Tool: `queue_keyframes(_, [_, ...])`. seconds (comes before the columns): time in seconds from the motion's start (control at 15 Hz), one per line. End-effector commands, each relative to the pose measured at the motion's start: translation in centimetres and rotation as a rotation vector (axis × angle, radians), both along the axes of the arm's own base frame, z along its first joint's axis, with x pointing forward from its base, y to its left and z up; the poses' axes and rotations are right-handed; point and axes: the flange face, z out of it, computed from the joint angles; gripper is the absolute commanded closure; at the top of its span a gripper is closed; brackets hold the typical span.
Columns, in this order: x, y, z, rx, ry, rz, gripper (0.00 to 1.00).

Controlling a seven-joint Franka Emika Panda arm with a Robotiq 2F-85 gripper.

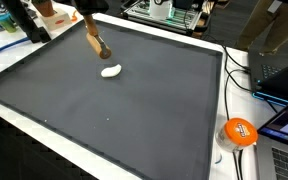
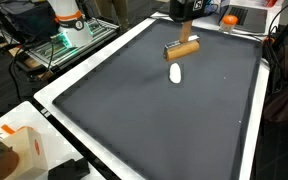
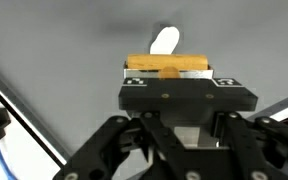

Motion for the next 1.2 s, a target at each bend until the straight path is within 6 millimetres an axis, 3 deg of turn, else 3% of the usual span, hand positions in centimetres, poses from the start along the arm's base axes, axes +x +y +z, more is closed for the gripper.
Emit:
queue_keyframes(0.0, [0.1, 0.0, 0.5, 0.004, 0.005, -0.001, 0.53])
queue_keyframes(0.07, [0.2, 0.0, 0.6, 0.006, 0.006, -0.001, 0.78])
queue_keyframes(0.47, [0.0, 1.6, 3.6, 0.081, 0.059, 0.156, 0.78])
queue_keyframes(0.8, [2.2, 5.9, 6.7, 0.068, 0.116, 0.303, 0.78])
queue_keyframes(1.13, [4.3, 9.9, 5.4, 0.052, 0.201, 0.405, 0.78])
